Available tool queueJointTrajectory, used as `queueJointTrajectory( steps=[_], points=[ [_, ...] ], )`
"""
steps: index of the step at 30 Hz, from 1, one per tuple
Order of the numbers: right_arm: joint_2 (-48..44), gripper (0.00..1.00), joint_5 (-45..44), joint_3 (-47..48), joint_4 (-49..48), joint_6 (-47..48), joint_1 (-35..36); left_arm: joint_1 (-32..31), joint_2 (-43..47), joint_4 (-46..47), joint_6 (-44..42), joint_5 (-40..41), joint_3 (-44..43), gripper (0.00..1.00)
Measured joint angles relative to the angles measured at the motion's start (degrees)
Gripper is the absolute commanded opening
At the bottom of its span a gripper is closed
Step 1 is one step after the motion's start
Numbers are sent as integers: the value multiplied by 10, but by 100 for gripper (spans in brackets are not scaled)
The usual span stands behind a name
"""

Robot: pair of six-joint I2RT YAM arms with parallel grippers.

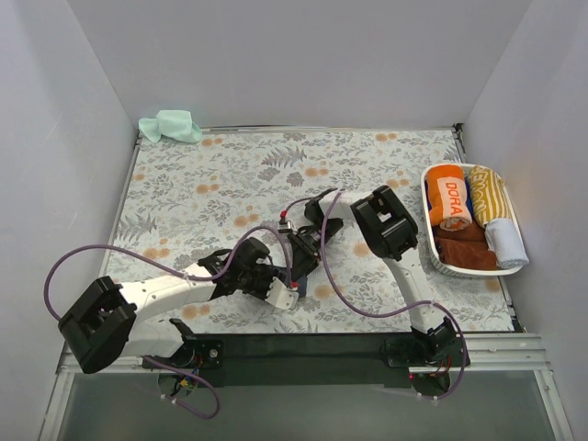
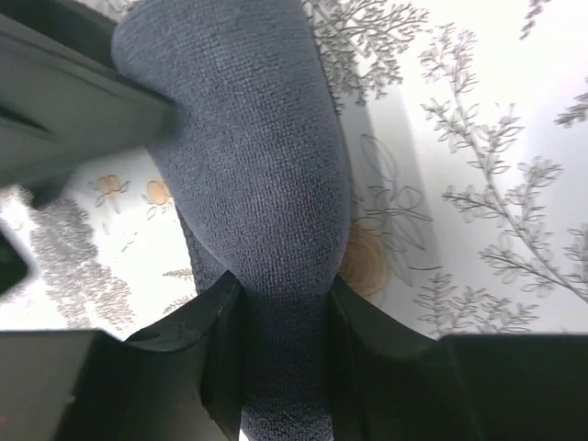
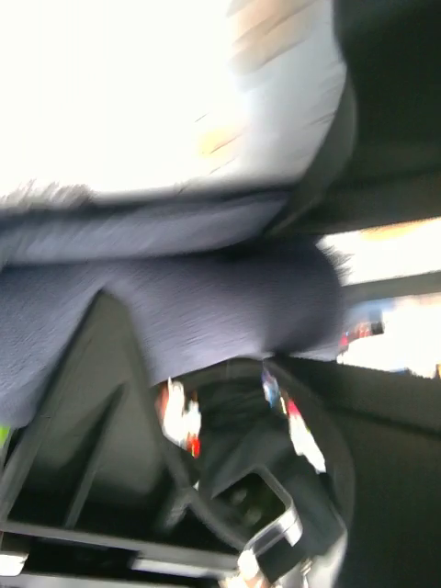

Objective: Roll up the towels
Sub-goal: Roll the towel

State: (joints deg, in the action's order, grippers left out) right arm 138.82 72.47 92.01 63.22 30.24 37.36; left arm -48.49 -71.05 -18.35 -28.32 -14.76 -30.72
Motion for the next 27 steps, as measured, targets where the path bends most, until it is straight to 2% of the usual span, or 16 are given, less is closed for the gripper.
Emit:
queueJointTrajectory(
  steps=[3,8,12,16,17,18,19,23,27],
  points=[
    [-33,67,-59,0,5,-10,-37,0,-9,-37,16,-12,-18,7],
    [-111,69,-172,1,-32,-10,-122,6,-35,-101,50,-50,-58,6],
    [-223,69,-286,-17,-87,-1,-171,26,-82,-162,67,-100,-106,7],
    [-376,70,-366,-79,-141,8,-162,66,-158,-224,73,-161,-172,7],
    [-417,78,-384,-99,-158,12,-158,76,-179,-240,72,-177,-188,8],
    [-455,92,-400,-118,-172,15,-154,88,-203,-257,71,-194,-206,8],
    [-492,98,-413,-136,-186,20,-148,101,-228,-278,70,-210,-226,8],
    [-618,98,-453,-215,-237,54,-121,156,-323,-359,57,-292,-296,9],
    [-681,98,-449,-266,-249,68,-86,190,-398,-426,41,-351,-344,8]
  ],
)
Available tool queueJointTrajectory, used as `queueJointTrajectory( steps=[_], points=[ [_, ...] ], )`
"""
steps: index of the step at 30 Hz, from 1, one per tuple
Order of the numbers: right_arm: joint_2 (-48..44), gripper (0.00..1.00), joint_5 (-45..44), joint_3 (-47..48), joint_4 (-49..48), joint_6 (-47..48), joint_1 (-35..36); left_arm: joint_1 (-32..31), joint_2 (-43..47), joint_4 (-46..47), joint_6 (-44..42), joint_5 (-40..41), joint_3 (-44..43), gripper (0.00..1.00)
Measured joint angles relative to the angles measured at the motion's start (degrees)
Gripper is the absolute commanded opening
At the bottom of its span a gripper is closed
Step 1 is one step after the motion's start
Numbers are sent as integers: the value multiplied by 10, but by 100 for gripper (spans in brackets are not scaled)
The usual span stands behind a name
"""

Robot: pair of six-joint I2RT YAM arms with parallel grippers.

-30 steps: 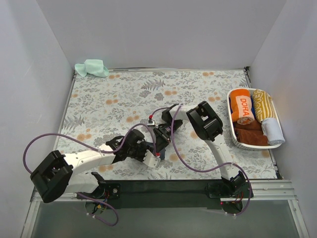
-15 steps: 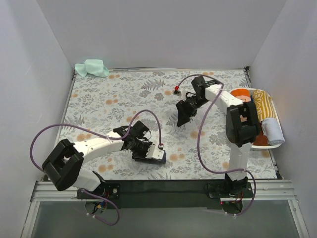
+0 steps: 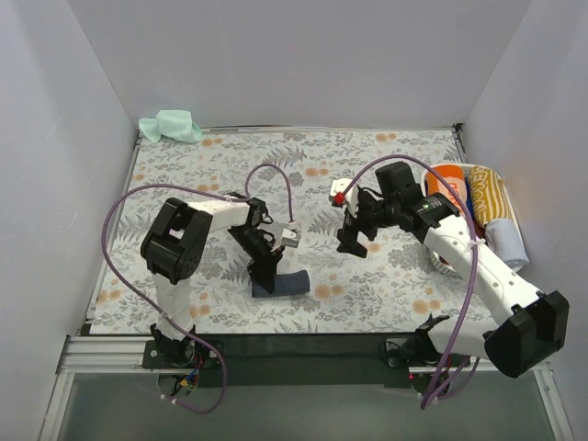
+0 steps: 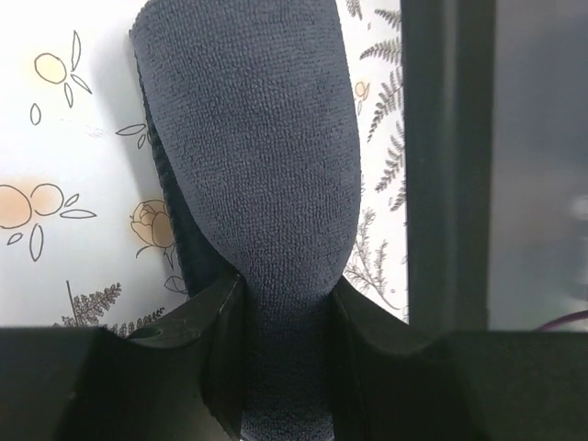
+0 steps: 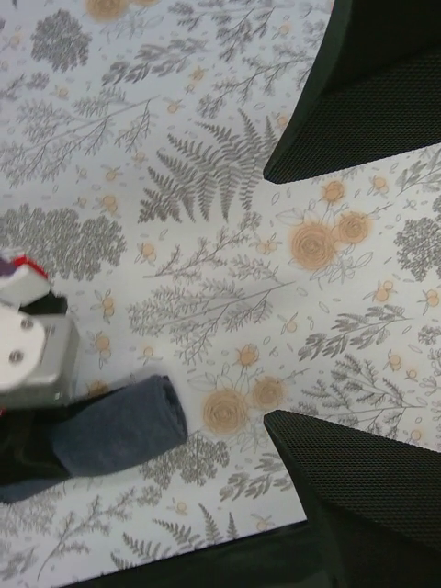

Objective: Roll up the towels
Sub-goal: Roll the towel, then place the rolled towel into the container

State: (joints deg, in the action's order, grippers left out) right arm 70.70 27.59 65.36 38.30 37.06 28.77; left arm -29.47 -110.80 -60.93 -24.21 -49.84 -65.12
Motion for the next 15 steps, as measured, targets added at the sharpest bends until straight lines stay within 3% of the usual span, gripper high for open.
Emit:
queueJointTrajectory(
  steps=[4,8,15],
  points=[
    [11,82,47,-9,3,5,16,11,-46,-47,-11,-31,-31,9],
    [44,73,0,-24,-25,1,79,14,-82,-86,-20,-47,-56,9],
    [138,76,-96,-37,-85,-12,240,16,-136,-147,-35,-74,-88,10]
  ],
)
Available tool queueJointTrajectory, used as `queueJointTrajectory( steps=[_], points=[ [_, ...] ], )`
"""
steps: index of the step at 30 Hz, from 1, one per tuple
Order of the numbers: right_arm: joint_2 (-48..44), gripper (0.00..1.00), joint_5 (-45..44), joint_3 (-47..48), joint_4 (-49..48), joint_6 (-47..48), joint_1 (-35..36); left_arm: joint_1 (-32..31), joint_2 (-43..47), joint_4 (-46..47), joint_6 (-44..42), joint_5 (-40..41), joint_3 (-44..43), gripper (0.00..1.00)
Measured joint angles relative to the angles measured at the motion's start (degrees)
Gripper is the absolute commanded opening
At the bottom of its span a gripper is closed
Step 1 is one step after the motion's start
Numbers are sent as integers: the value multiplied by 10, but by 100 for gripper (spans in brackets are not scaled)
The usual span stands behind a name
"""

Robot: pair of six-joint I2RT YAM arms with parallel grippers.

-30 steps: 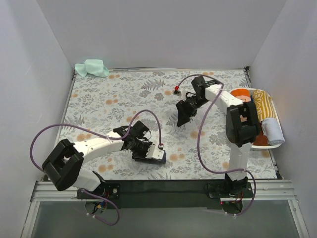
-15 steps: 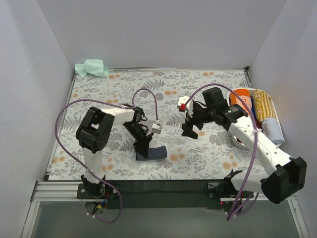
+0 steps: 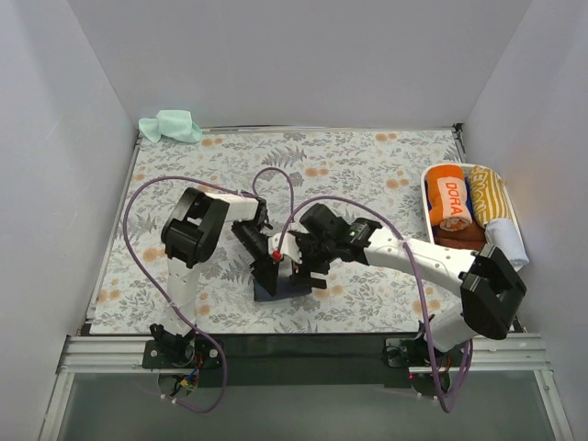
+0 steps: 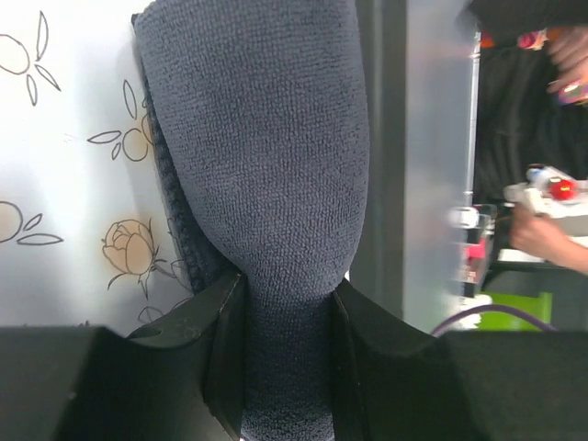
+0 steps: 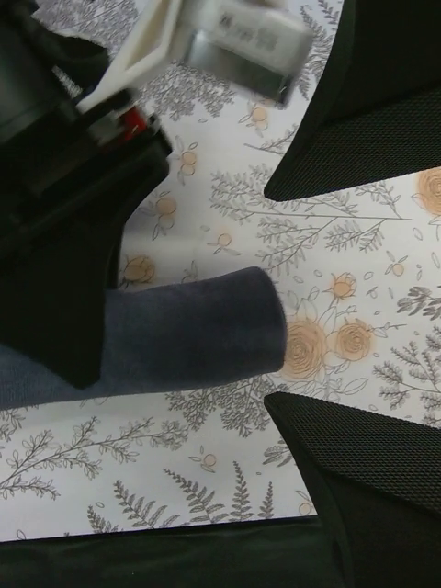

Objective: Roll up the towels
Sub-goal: Place the rolled towel into the container

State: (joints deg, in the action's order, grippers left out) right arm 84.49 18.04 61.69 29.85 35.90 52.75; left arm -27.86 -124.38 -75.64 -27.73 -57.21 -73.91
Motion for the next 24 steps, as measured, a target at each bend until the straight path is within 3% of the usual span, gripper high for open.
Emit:
queueJointTrajectory(
  steps=[8,13,16,19,20,22,23,24],
  points=[
    [52,72,-64,-16,-68,-2,117,7,-57,-66,-22,-20,-38,9],
    [88,67,-93,-45,-118,-1,132,14,-87,-101,-40,-35,-53,6],
    [97,59,-114,-68,-155,2,132,14,-94,-115,-54,-34,-62,6],
    [98,42,-131,-82,-190,8,132,14,-97,-121,-64,-32,-66,7],
    [98,32,-134,-85,-196,8,132,14,-98,-124,-68,-31,-68,8],
    [98,22,-134,-92,-212,11,131,14,-102,-130,-72,-28,-74,20],
    [98,7,-135,-96,-219,12,131,14,-104,-132,-73,-26,-77,27],
    [97,1,-136,-99,-225,15,131,15,-104,-134,-74,-24,-80,45]
  ],
)
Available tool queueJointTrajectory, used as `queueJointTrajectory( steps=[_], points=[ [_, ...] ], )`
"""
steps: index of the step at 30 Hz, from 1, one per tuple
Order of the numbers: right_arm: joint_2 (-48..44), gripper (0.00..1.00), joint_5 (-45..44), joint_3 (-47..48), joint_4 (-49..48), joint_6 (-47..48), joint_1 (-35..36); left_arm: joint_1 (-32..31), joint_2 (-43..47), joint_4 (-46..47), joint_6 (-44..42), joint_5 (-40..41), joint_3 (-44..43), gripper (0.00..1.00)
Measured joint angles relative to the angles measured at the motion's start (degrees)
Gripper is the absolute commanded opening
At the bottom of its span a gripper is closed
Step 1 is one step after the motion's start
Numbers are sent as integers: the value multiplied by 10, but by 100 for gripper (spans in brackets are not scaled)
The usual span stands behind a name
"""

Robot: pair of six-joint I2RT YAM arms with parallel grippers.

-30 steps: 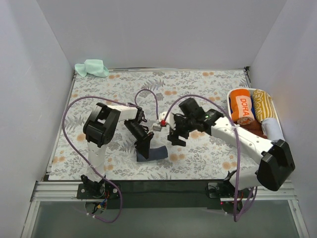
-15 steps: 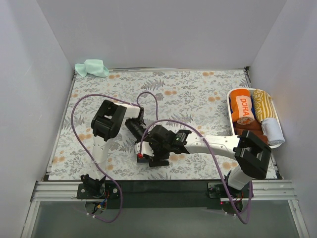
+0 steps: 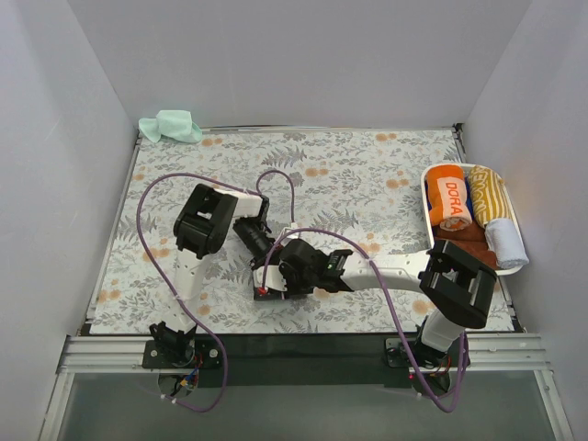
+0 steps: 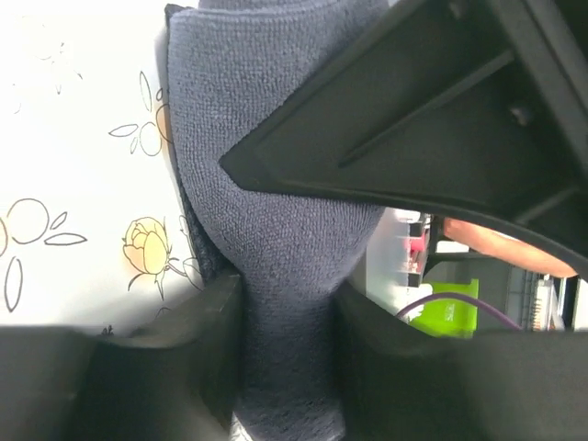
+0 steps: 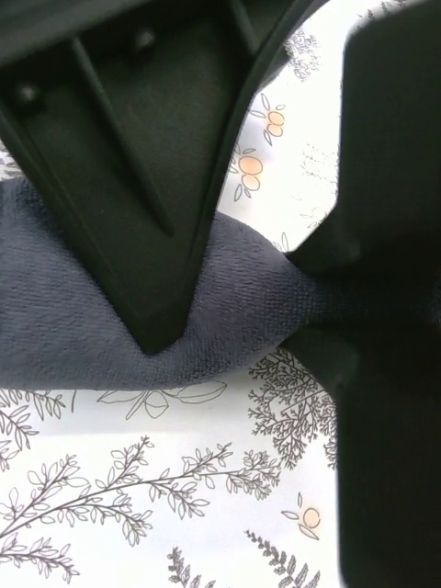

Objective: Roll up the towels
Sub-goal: Place the rolled towel into the container

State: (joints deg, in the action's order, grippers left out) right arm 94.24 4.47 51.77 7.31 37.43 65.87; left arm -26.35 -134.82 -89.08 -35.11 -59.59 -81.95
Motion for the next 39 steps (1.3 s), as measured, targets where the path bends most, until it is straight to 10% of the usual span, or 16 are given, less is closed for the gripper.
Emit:
queueJointTrajectory(
  steps=[11,17,24,39],
  points=[
    [-16,1,107,-8,11,-35,-86,75,51,27,39,19,-30,66],
    [-32,1,200,8,111,-93,-191,191,114,155,116,55,-180,81],
    [-54,1,273,96,206,-149,-334,195,289,302,260,101,-158,95],
    [-94,1,316,331,433,-103,-887,94,337,408,393,207,-155,96]
  ],
)
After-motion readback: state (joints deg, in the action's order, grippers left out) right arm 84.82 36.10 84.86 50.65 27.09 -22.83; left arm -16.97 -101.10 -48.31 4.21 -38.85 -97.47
